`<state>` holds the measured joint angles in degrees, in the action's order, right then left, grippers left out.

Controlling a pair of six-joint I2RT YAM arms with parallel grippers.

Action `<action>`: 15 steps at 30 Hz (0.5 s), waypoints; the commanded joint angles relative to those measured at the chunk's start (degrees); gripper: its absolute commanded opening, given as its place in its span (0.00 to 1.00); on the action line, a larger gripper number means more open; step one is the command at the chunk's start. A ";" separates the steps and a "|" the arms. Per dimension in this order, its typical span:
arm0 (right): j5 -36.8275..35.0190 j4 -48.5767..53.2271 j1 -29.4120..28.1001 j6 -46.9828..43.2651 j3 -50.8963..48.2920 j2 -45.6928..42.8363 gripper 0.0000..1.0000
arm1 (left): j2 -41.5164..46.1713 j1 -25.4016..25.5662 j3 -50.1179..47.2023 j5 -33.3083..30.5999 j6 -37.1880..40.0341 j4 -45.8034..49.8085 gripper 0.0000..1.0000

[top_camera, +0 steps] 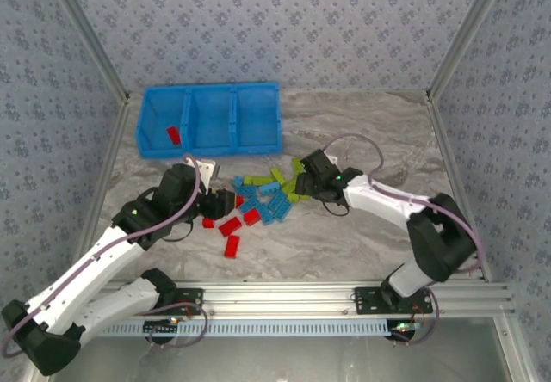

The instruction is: Sort the legos into containers by color

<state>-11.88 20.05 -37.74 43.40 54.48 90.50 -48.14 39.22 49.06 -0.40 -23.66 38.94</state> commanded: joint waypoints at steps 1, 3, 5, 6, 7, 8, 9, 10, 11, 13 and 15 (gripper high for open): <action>0.61 -2.87 -0.15 1.48 2.25 3.98 0.74 | 1.82 0.62 -0.91 2.11 1.21 5.24 0.62; 0.80 -4.33 -0.30 2.00 2.28 6.67 0.72 | 1.82 0.65 -0.83 0.76 0.90 5.52 0.64; 1.23 -5.02 -0.48 1.79 2.84 8.99 0.68 | 1.66 0.66 -0.84 -0.59 0.63 5.93 0.65; 1.31 -5.03 -0.54 1.62 3.12 10.13 0.66 | 1.64 0.67 -0.88 -0.66 0.71 5.78 0.66; 1.27 -5.17 -0.54 1.69 3.17 10.96 0.64 | 1.64 0.61 -1.25 -0.57 0.81 5.48 0.67; 1.18 -5.27 -0.58 1.95 3.06 11.54 0.62 | 1.64 0.66 -1.51 -0.48 0.81 5.19 0.68; 1.07 -5.48 -0.46 2.30 2.80 12.03 0.57 | 1.64 0.63 -1.86 -0.47 0.80 4.97 0.70; 0.99 -5.80 -0.38 2.75 2.41 12.28 0.52 | 1.52 0.60 -2.14 -0.54 0.73 4.83 0.71; 0.92 -6.19 -0.28 3.20 1.90 12.25 0.48 | 1.54 0.59 -2.25 -0.68 0.51 4.91 0.72; 0.72 -6.45 -0.22 4.02 0.88 11.37 0.38 | 1.71 0.67 -2.41 -0.69 0.29 4.88 0.76; -0.14 -5.99 -0.41 3.85 0.30 9.45 0.30 | 2.07 0.61 -2.50 -0.90 -0.02 4.92 0.78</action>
<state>-11.53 13.58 -37.91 46.33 56.25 100.95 -46.96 39.55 46.46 -0.47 -23.57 43.35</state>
